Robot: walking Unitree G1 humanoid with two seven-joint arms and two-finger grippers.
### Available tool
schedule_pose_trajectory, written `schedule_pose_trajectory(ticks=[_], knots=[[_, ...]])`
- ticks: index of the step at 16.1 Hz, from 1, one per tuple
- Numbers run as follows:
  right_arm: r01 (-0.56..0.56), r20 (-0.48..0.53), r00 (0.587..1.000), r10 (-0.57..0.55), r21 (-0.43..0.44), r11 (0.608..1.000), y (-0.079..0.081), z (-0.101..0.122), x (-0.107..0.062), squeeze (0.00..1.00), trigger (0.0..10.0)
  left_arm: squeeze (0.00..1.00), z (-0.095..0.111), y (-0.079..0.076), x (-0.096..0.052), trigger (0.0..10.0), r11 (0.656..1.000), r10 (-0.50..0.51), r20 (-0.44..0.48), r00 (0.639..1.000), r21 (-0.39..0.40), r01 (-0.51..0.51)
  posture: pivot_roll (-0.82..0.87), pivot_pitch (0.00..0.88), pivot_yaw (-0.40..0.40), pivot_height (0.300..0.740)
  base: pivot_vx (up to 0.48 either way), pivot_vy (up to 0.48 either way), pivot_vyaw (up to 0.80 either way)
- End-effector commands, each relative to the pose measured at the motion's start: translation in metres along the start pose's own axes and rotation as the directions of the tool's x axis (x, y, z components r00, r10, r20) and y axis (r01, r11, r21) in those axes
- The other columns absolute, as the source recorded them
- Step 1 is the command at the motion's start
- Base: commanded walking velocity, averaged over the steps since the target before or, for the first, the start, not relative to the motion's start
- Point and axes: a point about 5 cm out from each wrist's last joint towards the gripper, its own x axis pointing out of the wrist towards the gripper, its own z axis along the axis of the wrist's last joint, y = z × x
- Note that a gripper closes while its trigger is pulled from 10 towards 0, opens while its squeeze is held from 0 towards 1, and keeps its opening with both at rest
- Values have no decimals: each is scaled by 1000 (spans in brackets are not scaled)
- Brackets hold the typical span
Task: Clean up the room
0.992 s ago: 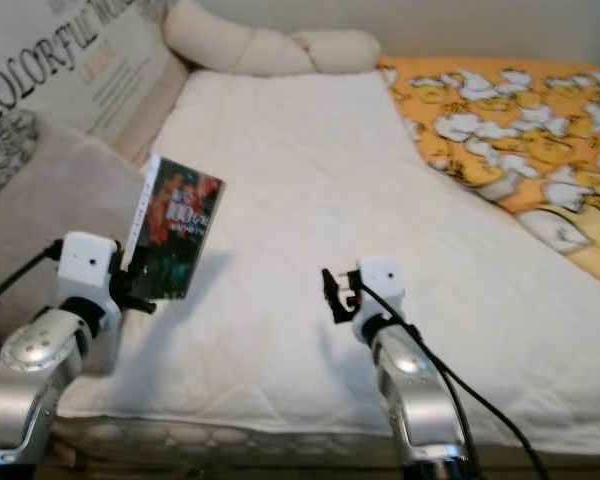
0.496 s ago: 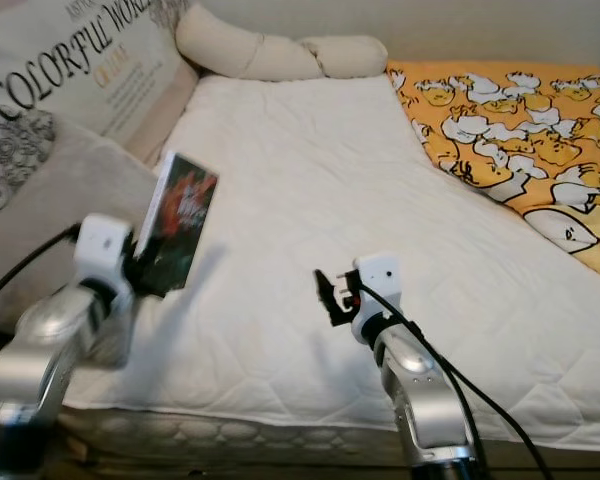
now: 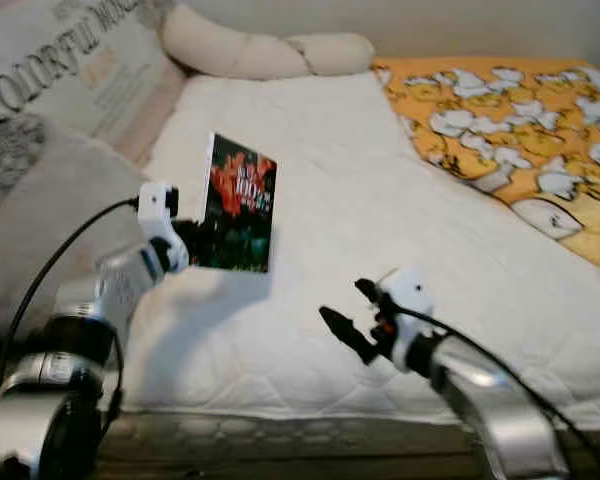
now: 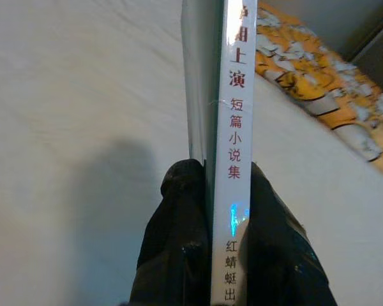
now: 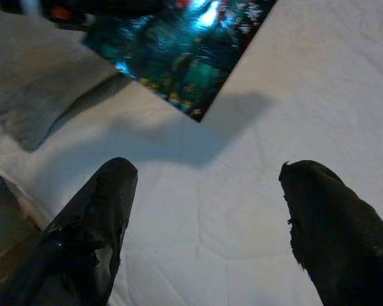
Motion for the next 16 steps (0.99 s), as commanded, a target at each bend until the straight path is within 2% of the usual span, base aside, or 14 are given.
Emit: schedule_pose_trajectory(ticks=[1,2,3,4,5,6,7,9,11,13,14,15,16], knots=[[-39,8,999,39,7,999,2,7,-6,0,10000,0,-1,2,2,10000,997,-5,-6,1000,-73,5,-220,33,46,740,0,0,0],[-73,-15,997,74,16,997,5,8,-13,0,10000,0,-13,3,5,10000,986,-22,-57,998,-164,12,-243,50,50,740,0,0,0],[-88,-26,996,88,20,996,6,8,-16,0,10000,0,-18,3,6,10000,980,-29,-74,997,-200,14,-247,53,51,740,0,0,0],[-112,-51,992,113,29,993,10,9,-21,0,10000,0,-30,3,7,10000,956,-48,-117,992,-294,12,-263,65,54,740,0,0,0],[-126,-67,990,128,33,992,13,9,-24,0,10000,0,-40,5,7,10000,945,-33,-151,988,-326,-19,-282,76,58,740,0,0,0],[-135,-76,988,138,39,990,16,10,-27,0,10000,0,-48,8,6,10000,943,0,-178,984,-327,-59,-297,90,56,740,0,0,0],[-142,-81,986,145,47,989,18,10,-28,0,10000,0,-53,10,6,10000,943,20,-193,981,-322,-82,-300,94,55,740,0,0,0],[-166,-111,979,171,54,985,24,10,-31,0,10000,0,-65,16,2,10000,961,86,-262,961,-232,-149,-317,105,51,740,0,0,0],[-179,-124,975,186,67,982,28,10,-32,0,10000,0,-64,22,0,10000,976,130,-284,950,-135,-174,-314,110,47,740,0,0,0],[-192,-146,969,200,69,979,31,8,-31,0,10000,0,-59,32,-4,10000,974,191,-279,941,-64,-217,-310,111,46,740,0,0,0],[-191,-155,968,199,65,979,32,7,-31,0,10000,827,-58,37,-7,10000,969,220,-274,936,-52,-243,-306,112,46,740,0,0,0],[-189,-161,967,196,61,980,32,7,-30,0,10000,1000,-58,41,-10,10000,965,238,-272,932,-42,-259,-306,111,46,740,0,0,0],[-186,-163,968,193,60,981,32,7,-30,0,10000,1000,-58,43,-12,10000,964,246,-274,930,-31,-264,-305,111,48,740,0,0,0]])
